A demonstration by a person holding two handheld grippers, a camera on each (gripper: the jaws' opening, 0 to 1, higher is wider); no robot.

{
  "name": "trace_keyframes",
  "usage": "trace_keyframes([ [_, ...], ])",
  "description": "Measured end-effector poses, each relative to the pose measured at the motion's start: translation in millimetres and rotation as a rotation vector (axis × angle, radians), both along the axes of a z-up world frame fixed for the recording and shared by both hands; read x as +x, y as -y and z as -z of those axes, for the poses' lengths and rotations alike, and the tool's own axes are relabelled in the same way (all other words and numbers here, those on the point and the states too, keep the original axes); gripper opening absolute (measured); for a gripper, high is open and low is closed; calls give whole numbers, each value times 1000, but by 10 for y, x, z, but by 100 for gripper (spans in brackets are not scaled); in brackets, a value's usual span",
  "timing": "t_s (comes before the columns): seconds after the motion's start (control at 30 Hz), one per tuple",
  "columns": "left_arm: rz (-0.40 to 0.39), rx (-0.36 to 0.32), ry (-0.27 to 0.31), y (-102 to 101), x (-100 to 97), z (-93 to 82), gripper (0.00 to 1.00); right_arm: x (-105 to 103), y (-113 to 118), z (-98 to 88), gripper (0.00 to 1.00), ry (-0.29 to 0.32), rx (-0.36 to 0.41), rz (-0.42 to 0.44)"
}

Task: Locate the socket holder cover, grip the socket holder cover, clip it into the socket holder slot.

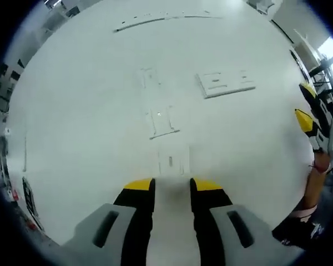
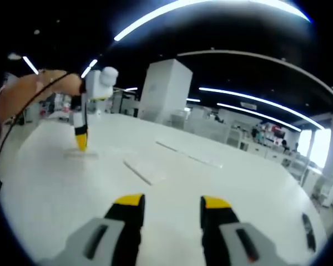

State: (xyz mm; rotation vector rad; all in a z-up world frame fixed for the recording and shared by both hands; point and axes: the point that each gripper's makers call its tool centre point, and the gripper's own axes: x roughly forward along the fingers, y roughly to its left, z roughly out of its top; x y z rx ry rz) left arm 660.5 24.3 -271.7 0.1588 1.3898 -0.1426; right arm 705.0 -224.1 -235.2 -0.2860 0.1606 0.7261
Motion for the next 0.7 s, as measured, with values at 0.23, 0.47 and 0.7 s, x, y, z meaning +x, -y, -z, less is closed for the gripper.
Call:
trace_keyframes([
  [0.23,-14,11,-6,50,65,0,26,-10,-5,-29,41,8,2,-9],
  [0.47,-24,34,-16,36,111,81,26,-13,-6,-55,41,12,9,-15],
  [0.7,-15,53,-27,13,150,135,26,-11,-8,-76,41,17,13,-17],
])
